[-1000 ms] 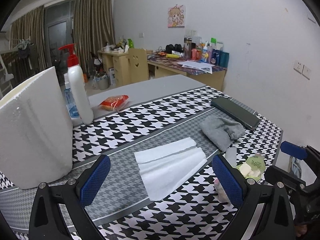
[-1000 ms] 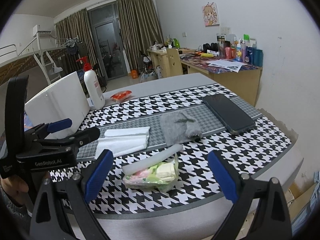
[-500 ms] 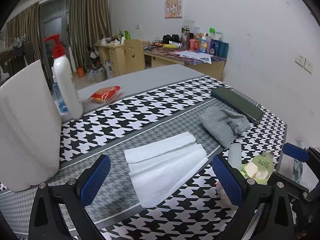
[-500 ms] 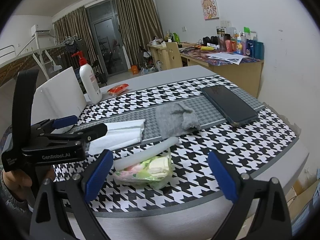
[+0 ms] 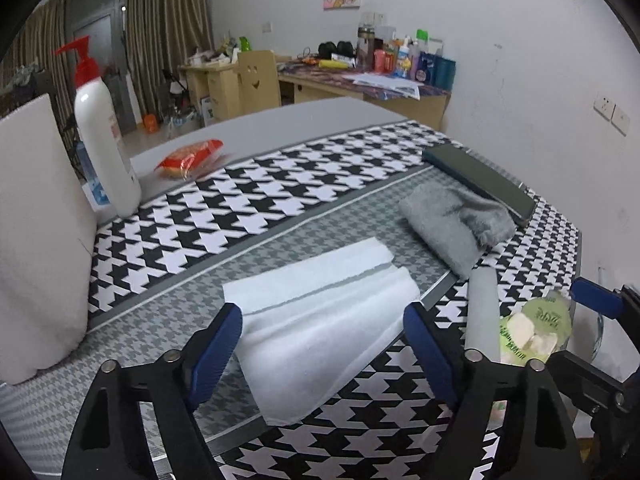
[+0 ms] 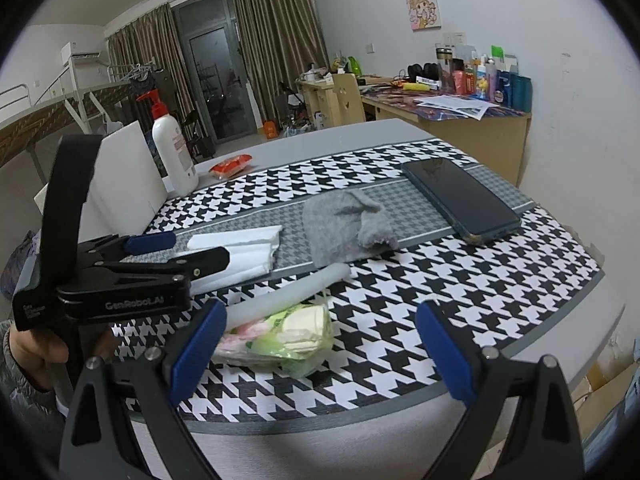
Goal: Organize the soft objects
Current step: 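Close the left gripper on the white tissue and lift it, then grasp the clear plastic-wrapped packet with the right gripper and lift, then carry the tissue in the left gripper while the right carries the packet toward the foam box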
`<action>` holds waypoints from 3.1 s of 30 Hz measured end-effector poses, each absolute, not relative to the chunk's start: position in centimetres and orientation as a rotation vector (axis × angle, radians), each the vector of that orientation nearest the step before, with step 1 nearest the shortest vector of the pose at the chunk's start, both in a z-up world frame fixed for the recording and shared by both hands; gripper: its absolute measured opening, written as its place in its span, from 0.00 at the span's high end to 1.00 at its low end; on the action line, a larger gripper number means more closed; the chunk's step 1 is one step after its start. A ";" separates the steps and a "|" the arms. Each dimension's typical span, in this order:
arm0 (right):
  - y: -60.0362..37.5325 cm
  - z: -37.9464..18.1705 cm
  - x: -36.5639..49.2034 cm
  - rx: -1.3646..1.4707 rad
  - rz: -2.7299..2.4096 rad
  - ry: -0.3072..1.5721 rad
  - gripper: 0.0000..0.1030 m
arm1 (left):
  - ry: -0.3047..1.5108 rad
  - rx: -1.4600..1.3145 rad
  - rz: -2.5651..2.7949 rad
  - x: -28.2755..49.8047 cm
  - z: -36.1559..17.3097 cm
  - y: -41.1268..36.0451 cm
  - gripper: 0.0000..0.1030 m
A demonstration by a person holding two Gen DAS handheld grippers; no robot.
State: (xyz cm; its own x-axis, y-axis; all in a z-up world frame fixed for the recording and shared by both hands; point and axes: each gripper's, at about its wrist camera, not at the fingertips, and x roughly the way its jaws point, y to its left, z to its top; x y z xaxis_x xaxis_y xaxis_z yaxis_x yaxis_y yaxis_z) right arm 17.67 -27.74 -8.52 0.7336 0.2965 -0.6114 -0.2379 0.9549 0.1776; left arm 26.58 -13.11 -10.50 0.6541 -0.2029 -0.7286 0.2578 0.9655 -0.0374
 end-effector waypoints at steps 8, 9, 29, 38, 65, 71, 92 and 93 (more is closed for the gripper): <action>-27.4 -9.7 18.3 0.081 0.325 0.728 0.05 | 0.877 0.078 -0.281 26.9 -11.7 -13.4 0.46; -27.3 -9.8 18.4 0.080 0.329 0.732 0.05 | 0.878 0.085 -0.271 26.8 -11.7 -13.5 0.50; -26.8 -10.1 17.9 0.047 0.486 0.729 0.05 | 0.838 -0.004 -0.344 25.5 -10.9 -12.2 0.94; -26.4 -10.2 18.8 -0.097 0.543 0.695 0.05 | 0.798 -0.034 -0.338 24.5 -10.0 -11.5 0.94; -25.7 -9.6 17.2 -0.153 0.627 0.712 0.63 | 0.735 -0.069 -0.325 23.3 -8.6 -10.2 0.94; -27.0 -8.6 17.7 -0.054 0.633 0.730 0.71 | 0.711 -0.069 -0.324 22.9 -7.7 -10.1 0.94; -28.2 -5.3 17.5 0.041 0.568 0.628 0.78 | 0.632 -0.070 -0.289 20.5 -4.5 -9.3 0.94; -28.2 -5.2 17.6 0.045 0.565 0.630 0.78 | 0.628 -0.069 -0.285 20.4 -4.4 -9.2 0.94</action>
State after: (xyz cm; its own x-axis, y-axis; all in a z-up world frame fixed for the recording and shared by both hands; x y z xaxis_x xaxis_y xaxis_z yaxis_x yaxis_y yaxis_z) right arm 17.63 -28.15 -5.24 0.6631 0.5131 -0.5449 -0.4864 0.8488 0.2074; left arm 20.35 -9.16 -4.36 0.7713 -0.2834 -0.5699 0.2420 0.9587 -0.1493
